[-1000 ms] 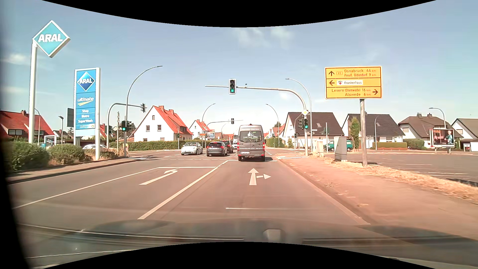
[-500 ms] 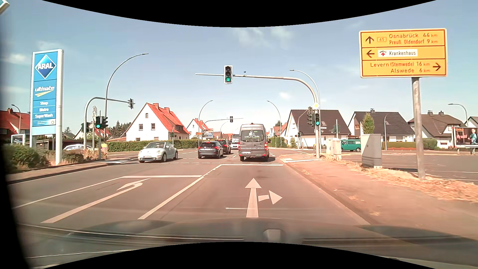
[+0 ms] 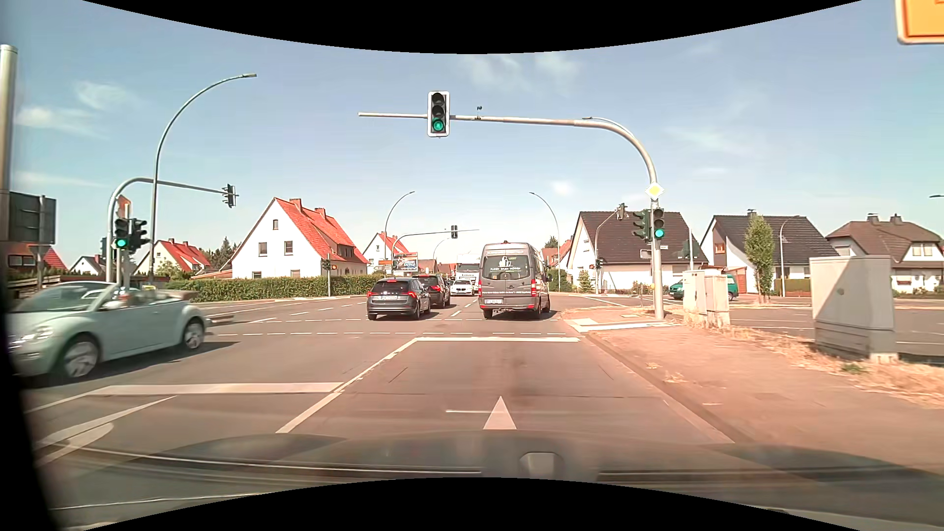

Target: Follow the waypoints while adhering to traffic rules and regulations

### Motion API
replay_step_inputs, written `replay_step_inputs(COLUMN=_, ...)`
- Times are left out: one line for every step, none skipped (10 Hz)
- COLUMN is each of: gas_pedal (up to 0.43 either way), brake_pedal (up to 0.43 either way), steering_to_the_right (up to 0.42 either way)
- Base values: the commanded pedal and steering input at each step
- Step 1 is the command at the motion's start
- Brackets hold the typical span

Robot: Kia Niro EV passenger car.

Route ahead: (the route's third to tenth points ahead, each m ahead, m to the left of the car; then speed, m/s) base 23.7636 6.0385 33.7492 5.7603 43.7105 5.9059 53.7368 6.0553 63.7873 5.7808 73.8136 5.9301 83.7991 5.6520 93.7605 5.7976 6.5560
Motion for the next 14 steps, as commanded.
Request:
replay_step_inputs(gas_pedal=0.0, brake_pedal=0.006, steering_to_the_right=0.006)
replay_step_inputs(gas_pedal=0.028, brake_pedal=0.006, steering_to_the_right=0.009)
replay_step_inputs(gas_pedal=0.028, brake_pedal=0.012, steering_to_the_right=0.009)
replay_step_inputs(gas_pedal=0.067, brake_pedal=0.006, steering_to_the_right=0.011)
replay_step_inputs(gas_pedal=0.15, brake_pedal=0.006, steering_to_the_right=0.011)
replay_step_inputs(gas_pedal=0.268, brake_pedal=0.006, steering_to_the_right=0.011)
replay_step_inputs(gas_pedal=0.299, brake_pedal=0.006, steering_to_the_right=0.011)
replay_step_inputs(gas_pedal=0.299, brake_pedal=0.006, steering_to_the_right=0.009)
replay_step_inputs(gas_pedal=0.299, brake_pedal=0.006, steering_to_the_right=0.005)
replay_step_inputs(gas_pedal=0.299, brake_pedal=0.006, steering_to_the_right=0.004)
replay_step_inputs(gas_pedal=0.299, brake_pedal=0.006, steering_to_the_right=0.004)
replay_step_inputs(gas_pedal=0.299, brake_pedal=0.0, steering_to_the_right=0.002)
replay_step_inputs(gas_pedal=0.299, brake_pedal=0.006, steering_to_the_right=0.001)
replay_step_inputs(gas_pedal=0.287, brake_pedal=0.012, steering_to_the_right=0.0)
